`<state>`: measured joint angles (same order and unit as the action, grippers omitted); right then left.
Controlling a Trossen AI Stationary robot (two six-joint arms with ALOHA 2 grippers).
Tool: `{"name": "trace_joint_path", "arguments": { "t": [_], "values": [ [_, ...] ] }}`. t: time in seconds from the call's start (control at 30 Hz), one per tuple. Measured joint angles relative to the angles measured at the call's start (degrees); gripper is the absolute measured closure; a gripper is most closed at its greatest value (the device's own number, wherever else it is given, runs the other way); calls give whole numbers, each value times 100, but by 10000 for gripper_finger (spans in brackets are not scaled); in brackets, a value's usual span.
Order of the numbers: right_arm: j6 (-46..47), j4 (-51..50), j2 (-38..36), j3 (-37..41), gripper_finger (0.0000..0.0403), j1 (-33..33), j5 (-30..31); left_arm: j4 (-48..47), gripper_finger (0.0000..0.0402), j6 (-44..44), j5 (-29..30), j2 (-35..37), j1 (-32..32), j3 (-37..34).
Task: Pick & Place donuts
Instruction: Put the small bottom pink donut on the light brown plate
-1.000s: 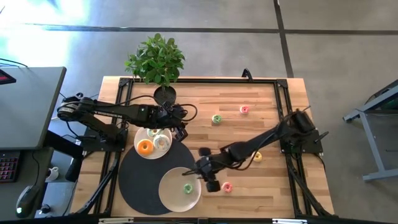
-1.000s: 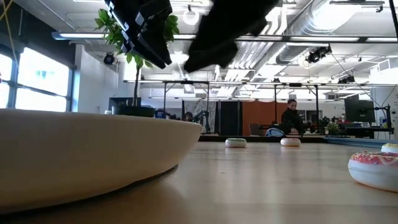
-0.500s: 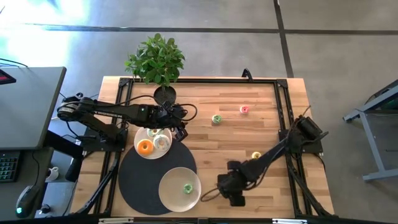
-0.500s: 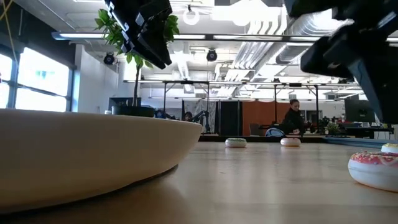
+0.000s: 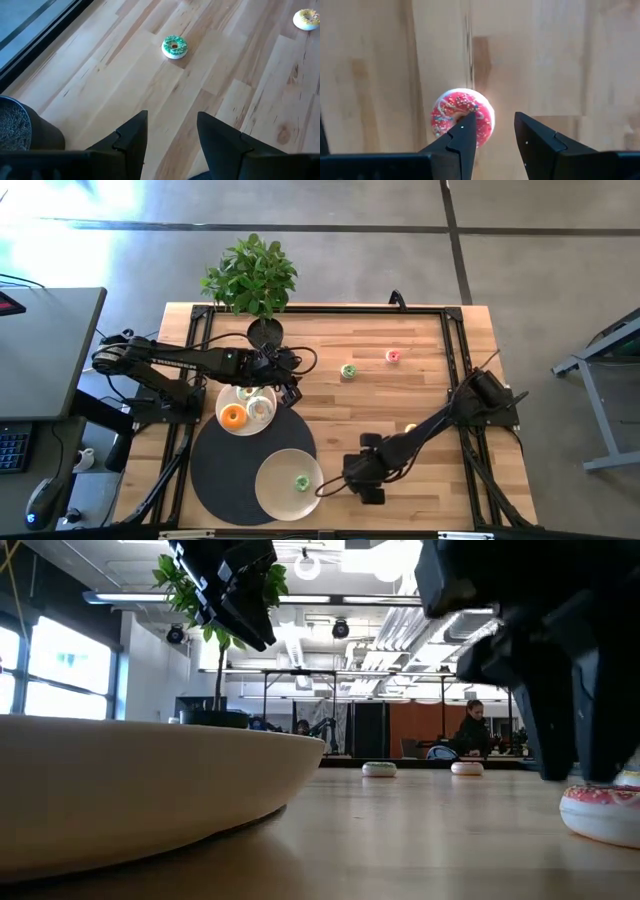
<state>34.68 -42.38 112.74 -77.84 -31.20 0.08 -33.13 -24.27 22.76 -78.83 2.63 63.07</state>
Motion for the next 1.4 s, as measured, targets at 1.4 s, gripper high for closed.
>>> {"name": "trace_joint_path", "arguments": {
  "t": [1.4],
  "values": [
    [-1311,3940,100,-13,395,1222,801,-434,234,-520,-52,498,417,-13]
  ]
}}
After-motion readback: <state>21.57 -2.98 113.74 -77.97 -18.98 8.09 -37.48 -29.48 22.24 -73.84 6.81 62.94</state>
